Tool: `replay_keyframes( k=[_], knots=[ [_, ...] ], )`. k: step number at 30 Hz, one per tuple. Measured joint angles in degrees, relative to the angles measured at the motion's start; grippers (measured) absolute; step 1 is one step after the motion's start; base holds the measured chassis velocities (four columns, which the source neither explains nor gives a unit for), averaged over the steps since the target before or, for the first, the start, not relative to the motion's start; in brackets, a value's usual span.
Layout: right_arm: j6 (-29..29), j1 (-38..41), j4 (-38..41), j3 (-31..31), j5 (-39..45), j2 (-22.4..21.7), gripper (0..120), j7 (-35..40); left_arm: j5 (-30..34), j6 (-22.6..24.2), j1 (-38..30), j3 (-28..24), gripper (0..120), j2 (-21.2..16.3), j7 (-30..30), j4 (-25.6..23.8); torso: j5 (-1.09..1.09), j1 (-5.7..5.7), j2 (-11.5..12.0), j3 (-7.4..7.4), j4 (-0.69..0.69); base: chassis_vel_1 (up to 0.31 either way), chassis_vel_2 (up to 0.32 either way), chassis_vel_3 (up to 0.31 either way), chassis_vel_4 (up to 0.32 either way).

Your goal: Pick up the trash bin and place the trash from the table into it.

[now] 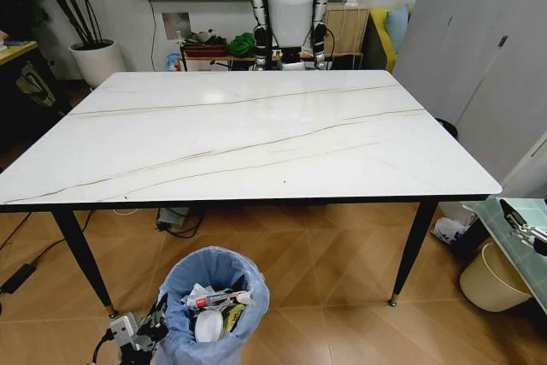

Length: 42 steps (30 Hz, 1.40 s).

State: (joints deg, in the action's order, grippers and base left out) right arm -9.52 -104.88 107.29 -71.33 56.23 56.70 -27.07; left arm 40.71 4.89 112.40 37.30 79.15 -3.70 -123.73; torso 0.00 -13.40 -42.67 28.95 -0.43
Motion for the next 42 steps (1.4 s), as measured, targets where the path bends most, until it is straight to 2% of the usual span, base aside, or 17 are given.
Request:
replay_keyframes(
  k=[8, 12, 21, 42],
  knots=[
    [0.0, 0.0, 0.0, 0.0, 0.0, 0.0, 100, 0.0, -0.22, 0.02, -0.15, -0.09, 0, 0.13, -0.04, -0.06, 0.0, 0.79, 1.88, -1.09, 0.0, 0.0, 0.0, 0.0, 0.0],
    [0.0, 0.0, 0.0, 0.0, 0.0, 0.0, 100, 0.0, -0.26, 0.15, -0.23, -0.04, 0, 0.13, -0.13, -0.5, 0.0, 1.55, 3.7, -2.14, 0.0, 0.0, 0.0, 0.0, 0.0],
    [0.0, 0.0, 0.0, 0.0, 0.0, 0.0, 100, 0.0, -0.43, 0.23, -0.35, -0.16, 0, 0.49, -0.26, -0.36, 0.0, 2.31, 5.57, -3.26, 0.0, 0.0, 0.0, 0.0, 0.0],
    [0.0, 0.0, 0.0, 0.0, 0.0, 0.0, 100, 0.0, 1.86, 0.99, -3.69, 0.26, 0, 0.06, -0.55, 5.36, 0.0, 4.35, 10.58, -6.24, 0.0, 0.0, 0.0, 0.0, 0.0]
  ],
)
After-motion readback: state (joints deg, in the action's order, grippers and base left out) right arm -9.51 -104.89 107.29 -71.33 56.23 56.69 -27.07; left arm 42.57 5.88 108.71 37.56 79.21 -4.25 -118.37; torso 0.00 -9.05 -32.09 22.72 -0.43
